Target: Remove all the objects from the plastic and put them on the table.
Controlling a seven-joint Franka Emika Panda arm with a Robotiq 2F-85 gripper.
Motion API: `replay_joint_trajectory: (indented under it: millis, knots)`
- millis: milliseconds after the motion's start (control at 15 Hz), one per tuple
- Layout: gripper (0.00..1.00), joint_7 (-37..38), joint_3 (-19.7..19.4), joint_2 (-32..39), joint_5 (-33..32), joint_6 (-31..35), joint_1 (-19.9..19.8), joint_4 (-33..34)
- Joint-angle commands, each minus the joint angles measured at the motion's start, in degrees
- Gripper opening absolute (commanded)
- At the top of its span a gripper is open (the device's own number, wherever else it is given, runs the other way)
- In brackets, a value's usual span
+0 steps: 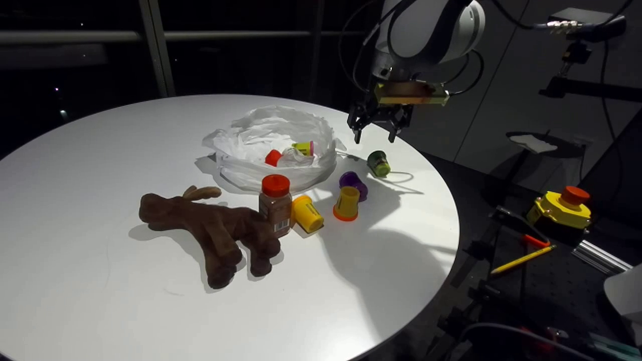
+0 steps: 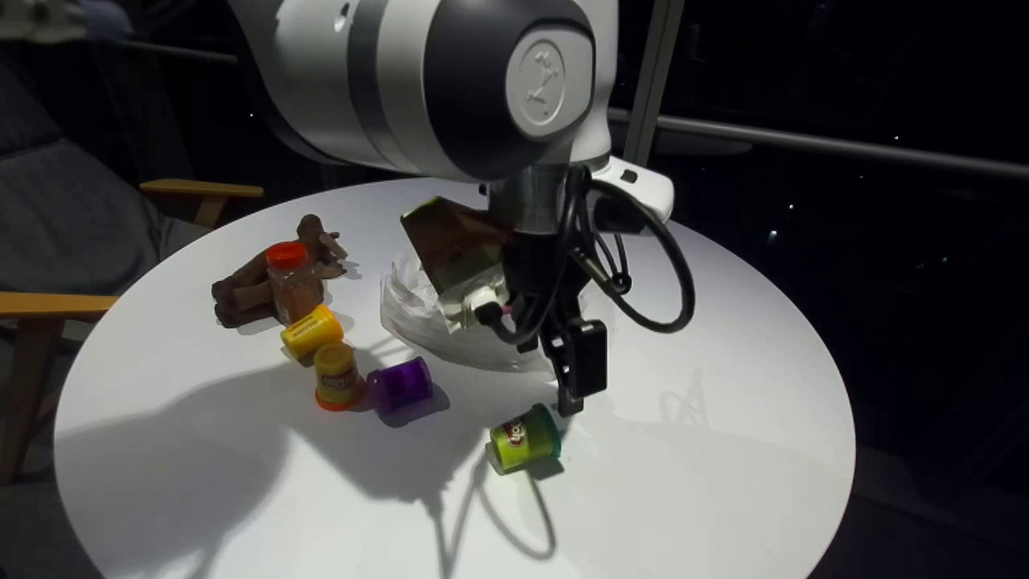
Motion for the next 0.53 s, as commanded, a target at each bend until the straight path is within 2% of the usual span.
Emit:
replay_joint_trajectory:
  millis: [0,267,333,467]
  knots:
    - [1.0,2.6,0.8,-8.2,-1.1,-1.4,1.4,-2.8]
    - [1.0,2.6,7.8,-10.0,3.6,-7.7,0.1,1.8]
    - [1.0,1.8,10.6,-8.9,8.0,-11.8,-0.9,4.7]
    - [1.0,3.2,13.0,-5.8,12.9,-15.1,-1.3,10.4]
